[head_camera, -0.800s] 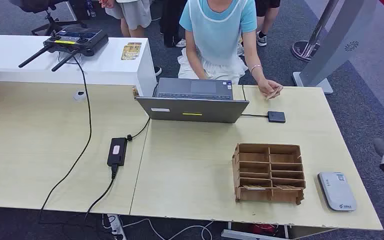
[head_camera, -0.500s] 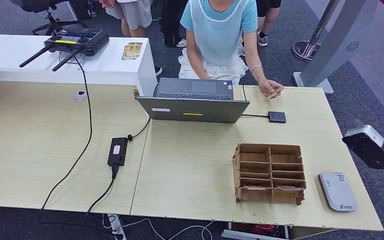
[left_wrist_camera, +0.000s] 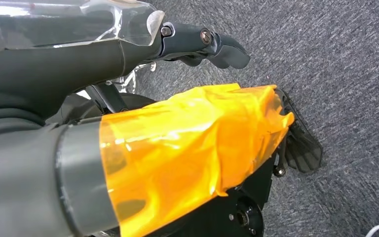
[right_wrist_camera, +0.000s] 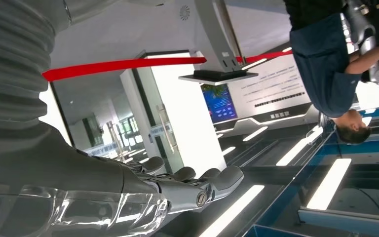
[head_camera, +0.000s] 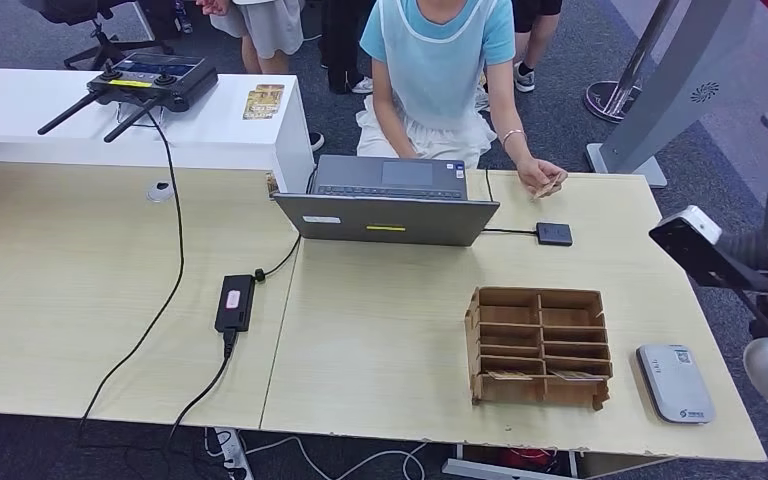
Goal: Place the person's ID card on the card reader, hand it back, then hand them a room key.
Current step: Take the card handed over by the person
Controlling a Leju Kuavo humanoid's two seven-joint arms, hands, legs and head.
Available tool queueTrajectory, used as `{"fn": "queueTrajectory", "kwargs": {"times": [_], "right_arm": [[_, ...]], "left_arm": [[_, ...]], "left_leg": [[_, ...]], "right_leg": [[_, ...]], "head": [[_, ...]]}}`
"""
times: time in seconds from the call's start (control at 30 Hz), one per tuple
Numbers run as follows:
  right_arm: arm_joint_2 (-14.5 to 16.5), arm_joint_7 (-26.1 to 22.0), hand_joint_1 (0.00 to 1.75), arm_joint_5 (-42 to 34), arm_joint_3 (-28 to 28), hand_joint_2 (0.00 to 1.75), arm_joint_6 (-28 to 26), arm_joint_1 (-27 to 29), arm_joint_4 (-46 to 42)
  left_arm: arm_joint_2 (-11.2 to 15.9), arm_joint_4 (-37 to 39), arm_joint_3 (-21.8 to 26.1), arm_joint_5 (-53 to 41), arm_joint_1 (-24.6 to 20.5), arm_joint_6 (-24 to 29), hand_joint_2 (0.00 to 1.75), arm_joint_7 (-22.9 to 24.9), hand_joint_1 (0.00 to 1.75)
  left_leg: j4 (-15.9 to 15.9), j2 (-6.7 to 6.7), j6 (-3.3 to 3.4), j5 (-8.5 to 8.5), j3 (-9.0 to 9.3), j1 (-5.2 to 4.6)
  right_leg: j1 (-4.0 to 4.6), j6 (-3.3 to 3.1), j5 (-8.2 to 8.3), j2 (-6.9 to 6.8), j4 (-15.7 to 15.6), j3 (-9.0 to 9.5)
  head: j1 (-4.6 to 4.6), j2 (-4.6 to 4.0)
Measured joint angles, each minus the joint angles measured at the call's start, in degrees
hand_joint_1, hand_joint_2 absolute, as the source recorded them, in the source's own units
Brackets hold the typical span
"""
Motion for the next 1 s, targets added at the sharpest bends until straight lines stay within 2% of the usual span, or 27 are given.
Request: {"fn": "queueTrajectory", "kwargs": {"times": [0.33, 0.6, 1.0], "right_arm": [[1.7, 3.2, 0.00, 6.9, 6.4, 1.75, 2.3, -9.0, 8.6], [4.9, 4.5, 0.00, 10.0, 11.5, 1.75, 3.0, -14.6, 15.0], [9.8, 4.9, 0.00, 11.1, 15.7, 1.75, 2.9, -18.4, 20.3]], "left_arm": [[0.0, 0.0, 0.1, 0.3, 0.0, 0.5, 0.00, -0.3, 0.00], [0.0, 0.0, 0.1, 0.4, 0.0, 0.6, 0.00, -0.4, 0.00], [0.0, 0.0, 0.3, 0.7, 0.1, 0.6, 0.00, -0.4, 0.00]], "left_leg": [[0.0, -0.07, -0.01, 0.05, -0.02, 0.01], [0.0, -0.08, -0.02, 0.06, -0.02, 0.02], [0.0, -0.30, -0.03, 0.07, -0.09, 0.02]], "right_leg": [[0.00, 0.00, 0.01, -0.07, 0.0, 0.00], [0.02, 0.00, 0.01, -0.06, 0.0, 0.00], [0.02, 0.00, 0.00, -0.25, 0.0, -0.02]], "head": [[-0.01, 0.00], [0.01, 0.01], [0.01, 0.01]]}}
